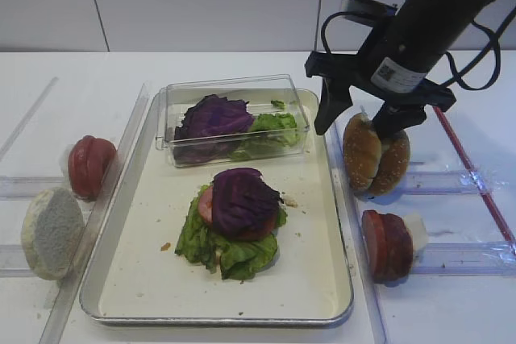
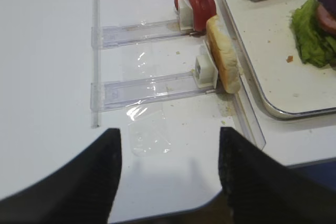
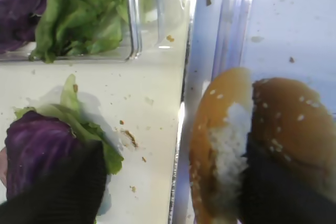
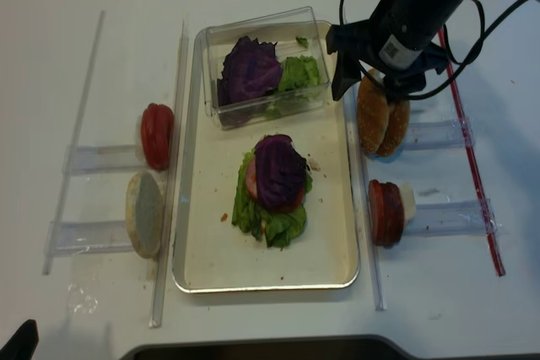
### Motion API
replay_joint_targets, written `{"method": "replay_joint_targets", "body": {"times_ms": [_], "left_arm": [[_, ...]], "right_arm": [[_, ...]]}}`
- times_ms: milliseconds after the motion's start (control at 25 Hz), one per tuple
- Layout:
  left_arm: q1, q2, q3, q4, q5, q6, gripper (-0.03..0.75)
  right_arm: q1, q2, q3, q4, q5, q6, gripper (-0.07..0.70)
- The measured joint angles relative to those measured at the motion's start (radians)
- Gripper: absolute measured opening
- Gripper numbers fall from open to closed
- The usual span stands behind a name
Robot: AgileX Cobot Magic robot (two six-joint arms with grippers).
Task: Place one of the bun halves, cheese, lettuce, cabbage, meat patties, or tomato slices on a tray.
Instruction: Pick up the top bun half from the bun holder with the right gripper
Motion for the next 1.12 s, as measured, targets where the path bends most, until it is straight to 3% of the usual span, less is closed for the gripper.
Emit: {"method": "replay_joint_targets", "body": {"times_ms": [280, 640, 1120], "left_arm": [[0.0, 0.0, 0.0, 0.0, 0.0, 0.0, 0.391], [0.0, 0.0, 0.0, 0.0, 0.0, 0.0, 0.391], [0.0, 0.0, 0.0, 0.0, 0.0, 0.0, 0.391]], "right_arm": [[0.0, 0.03, 0.0, -0.006, 0.038, 0.0, 0.393], [0.0, 0.033, 0.0, -0.043, 0.051, 0.007, 0.154], [0.0, 0.033, -0.021, -0.053, 0.093, 0.005, 0.119]]}}
